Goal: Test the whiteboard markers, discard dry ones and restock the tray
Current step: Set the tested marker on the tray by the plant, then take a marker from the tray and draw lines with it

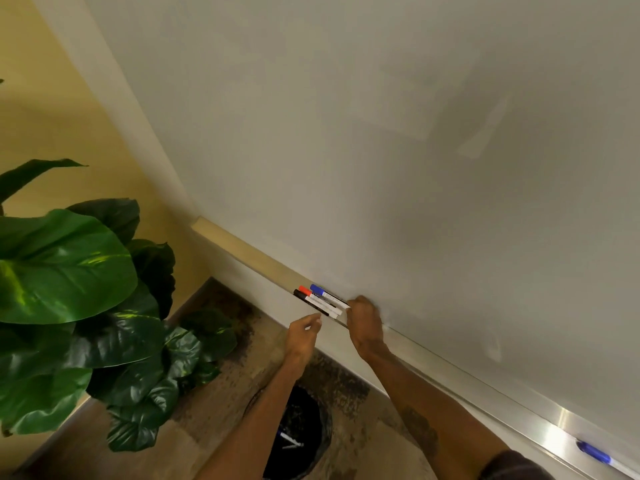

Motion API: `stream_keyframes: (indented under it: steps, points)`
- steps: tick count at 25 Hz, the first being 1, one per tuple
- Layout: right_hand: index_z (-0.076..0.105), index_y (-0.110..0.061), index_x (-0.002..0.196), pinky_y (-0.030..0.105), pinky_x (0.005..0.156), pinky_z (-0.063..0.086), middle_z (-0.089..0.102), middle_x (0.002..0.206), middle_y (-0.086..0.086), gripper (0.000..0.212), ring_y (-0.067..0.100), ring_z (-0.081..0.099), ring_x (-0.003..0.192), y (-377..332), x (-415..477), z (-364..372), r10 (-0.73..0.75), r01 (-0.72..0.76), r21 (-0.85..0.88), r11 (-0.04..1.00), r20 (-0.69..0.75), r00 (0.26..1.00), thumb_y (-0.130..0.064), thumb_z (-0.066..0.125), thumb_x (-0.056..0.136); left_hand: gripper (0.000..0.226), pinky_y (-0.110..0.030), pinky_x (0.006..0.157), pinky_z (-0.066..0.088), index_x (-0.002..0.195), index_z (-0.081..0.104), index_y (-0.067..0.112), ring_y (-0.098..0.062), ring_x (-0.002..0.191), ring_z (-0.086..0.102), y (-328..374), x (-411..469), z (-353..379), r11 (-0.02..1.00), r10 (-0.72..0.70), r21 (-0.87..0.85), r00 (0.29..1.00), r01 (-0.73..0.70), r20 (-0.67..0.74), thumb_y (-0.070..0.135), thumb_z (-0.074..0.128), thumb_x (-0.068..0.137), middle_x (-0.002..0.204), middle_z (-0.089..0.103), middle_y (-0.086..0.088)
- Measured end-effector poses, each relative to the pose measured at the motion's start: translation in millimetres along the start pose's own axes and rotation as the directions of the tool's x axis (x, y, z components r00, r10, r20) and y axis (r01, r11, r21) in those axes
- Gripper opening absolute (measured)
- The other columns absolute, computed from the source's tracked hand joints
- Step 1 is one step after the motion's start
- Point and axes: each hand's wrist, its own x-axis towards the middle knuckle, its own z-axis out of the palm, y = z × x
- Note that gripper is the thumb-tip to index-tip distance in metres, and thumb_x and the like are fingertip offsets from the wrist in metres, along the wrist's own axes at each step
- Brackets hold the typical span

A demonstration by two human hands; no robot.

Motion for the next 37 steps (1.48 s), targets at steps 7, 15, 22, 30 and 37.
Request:
stream_keyframes:
  steps: [7, 15, 22, 30, 37]
  points:
    - [0.061, -0.009, 0.122, 0.029, 0.091, 0.051, 0.062, 0.121, 0.01, 0.03, 0.024, 0.062, 0.107, -12.0, 8.7, 22.2, 0.029, -0.03, 0.032, 0.999, 0.024, 0.999, -0.009, 0.063, 0.092, 0.034, -0.036, 0.111, 0.043, 0.131, 0.064, 0.013, -0.02, 0.125, 0.057, -24.0, 3.0, -6.4, 0.993, 0.001, 0.118, 1.0, -0.003, 0.019, 0.025, 0.054, 0.101, 0.136, 0.062, -0.003]
    - [0.065, -0.002, 0.118, 0.018, 0.086, 0.045, 0.067, 0.116, 0.012, 0.026, 0.022, 0.063, 0.104, -15.7, -7.8, 39.4, 0.42, -0.325, 0.574, 0.752, -0.037, 0.907, 0.003, 0.053, 0.095, 0.031, -0.044, 0.105, 0.05, 0.126, 0.068, 0.014, -0.021, 0.117, 0.062, -30.2, 1.5, 0.8, 0.999, -0.007, 0.033, 1.0, 0.006, 0.006, 0.027, 0.056, 0.1, 0.131, 0.065, -0.005]
    - [0.058, -0.016, 0.075, 0.027, 0.065, 0.05, 0.069, 0.089, 0.008, 0.017, 0.026, 0.065, 0.085, -6.8, 6.3, 55.8, 0.473, -0.412, 0.718, 0.561, 0.131, 0.871, -0.002, 0.06, 0.084, 0.032, -0.045, 0.106, 0.049, 0.128, 0.066, 0.016, -0.023, 0.12, 0.06, -35.2, -1.3, -4.1, 0.998, -0.058, 0.022, 0.998, 0.058, 0.0, 0.028, 0.057, 0.1, 0.132, 0.064, -0.004]
    - [0.068, -0.008, 0.107, 0.027, 0.083, 0.046, 0.061, 0.099, 0.001, 0.022, 0.017, 0.056, 0.091, 46.1, -24.9, 33.1, 0.438, -0.378, 0.702, 0.604, 0.104, 0.893, -0.011, 0.049, 0.096, 0.034, -0.038, 0.109, 0.045, 0.134, 0.061, 0.009, -0.021, 0.124, 0.057, -9.7, -37.5, 24.9, 0.999, -0.017, 0.039, 0.998, 0.015, 0.055, 0.02, 0.053, 0.102, 0.134, 0.061, -0.004]
    - [0.07, -0.005, 0.114, 0.027, 0.098, 0.046, 0.07, 0.117, 0.007, 0.028, 0.021, 0.064, 0.107, 123.9, -91.8, -41.4, 0.456, -0.311, 0.672, 0.672, -0.045, 0.889, 0.0, 0.052, 0.094, 0.032, -0.038, 0.104, 0.05, 0.13, 0.064, 0.012, -0.021, 0.113, 0.063, 17.5, -84.2, 113.4, 0.998, 0.04, 0.035, 0.984, -0.047, 0.175, 0.022, 0.058, 0.1, 0.129, 0.065, -0.004]
